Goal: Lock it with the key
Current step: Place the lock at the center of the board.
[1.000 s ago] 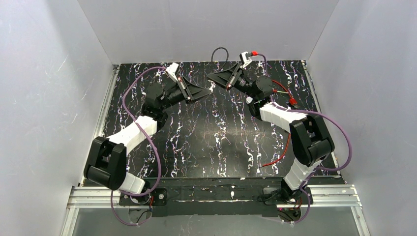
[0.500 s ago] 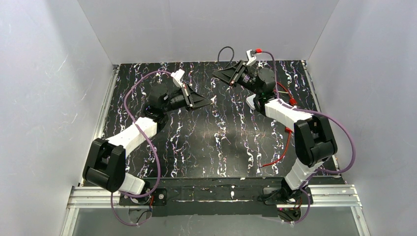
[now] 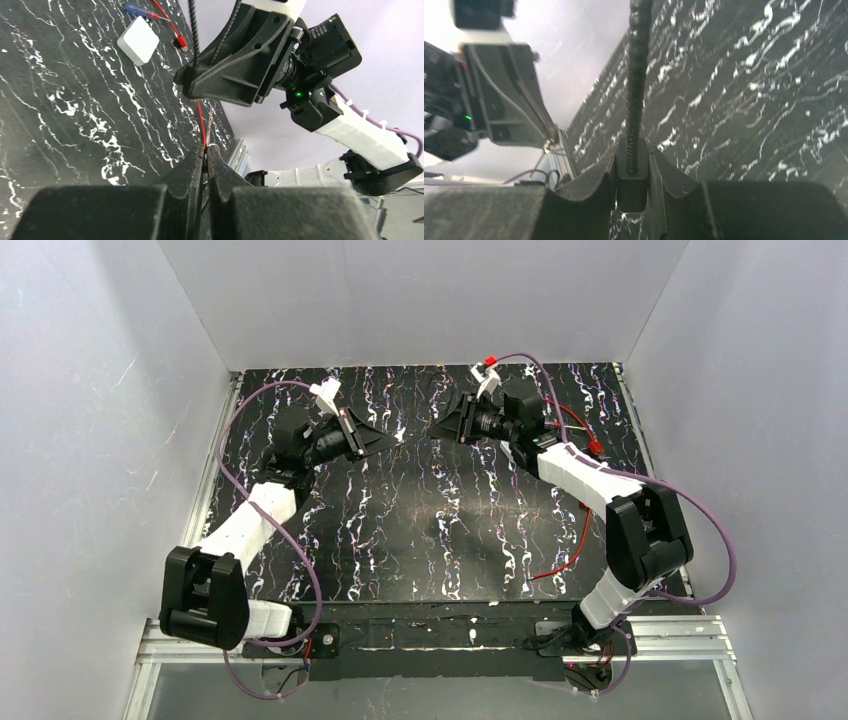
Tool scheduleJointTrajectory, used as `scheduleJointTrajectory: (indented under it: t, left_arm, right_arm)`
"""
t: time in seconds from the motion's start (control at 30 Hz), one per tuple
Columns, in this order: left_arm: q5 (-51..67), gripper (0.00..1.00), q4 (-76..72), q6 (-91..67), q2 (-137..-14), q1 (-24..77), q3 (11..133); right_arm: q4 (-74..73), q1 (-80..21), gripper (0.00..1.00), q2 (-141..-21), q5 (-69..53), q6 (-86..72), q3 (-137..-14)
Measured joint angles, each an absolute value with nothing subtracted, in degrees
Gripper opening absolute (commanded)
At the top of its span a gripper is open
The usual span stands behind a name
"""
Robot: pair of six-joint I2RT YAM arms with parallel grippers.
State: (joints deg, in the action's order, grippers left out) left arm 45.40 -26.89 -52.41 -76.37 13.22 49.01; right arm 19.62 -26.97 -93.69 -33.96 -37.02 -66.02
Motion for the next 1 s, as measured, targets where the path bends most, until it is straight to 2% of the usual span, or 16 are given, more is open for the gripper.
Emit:
scheduleJointTrajectory:
  t: [0.37, 0.43, 0.57, 0.7, 0.8, 1.0]
  left_arm:
    - [41.46, 0.0, -19.64, -46.03, -73.45, 9.03, 48.49]
    - [40.4, 0.0, -16.99, -46.26, -71.76, 5.44, 47.81]
    - [35.31, 0.0, -12.49, -48.17, -64.86, -10.78, 46.48]
    - [33.67, 0.0, -8.65, -49.02, -59.57, -21.12, 46.66]
    - [35.14, 0.0, -5.89, -49.26, -59.18, -25.9, 46.89]
    - [38.43, 0.0, -0.59, -49.41, -61.2, -32.11, 47.05]
  right_arm:
    - [5.98, -30.36, 0.03, -103.69, -33.36, -23.83, -72.19]
    - [6.18, -32.37, 0.03, -106.4, -33.19, -24.14, -72.67]
    - [7.37, -41.91, 0.02, -116.16, -34.65, -25.91, -77.83]
    - [8.01, -50.82, 0.03, -125.86, -37.0, -28.67, -85.24]
    - [10.03, -54.77, 0.04, -130.51, -38.09, -32.07, -89.09]
    - [12.81, -57.86, 0.15, -138.24, -37.7, -36.76, -99.25]
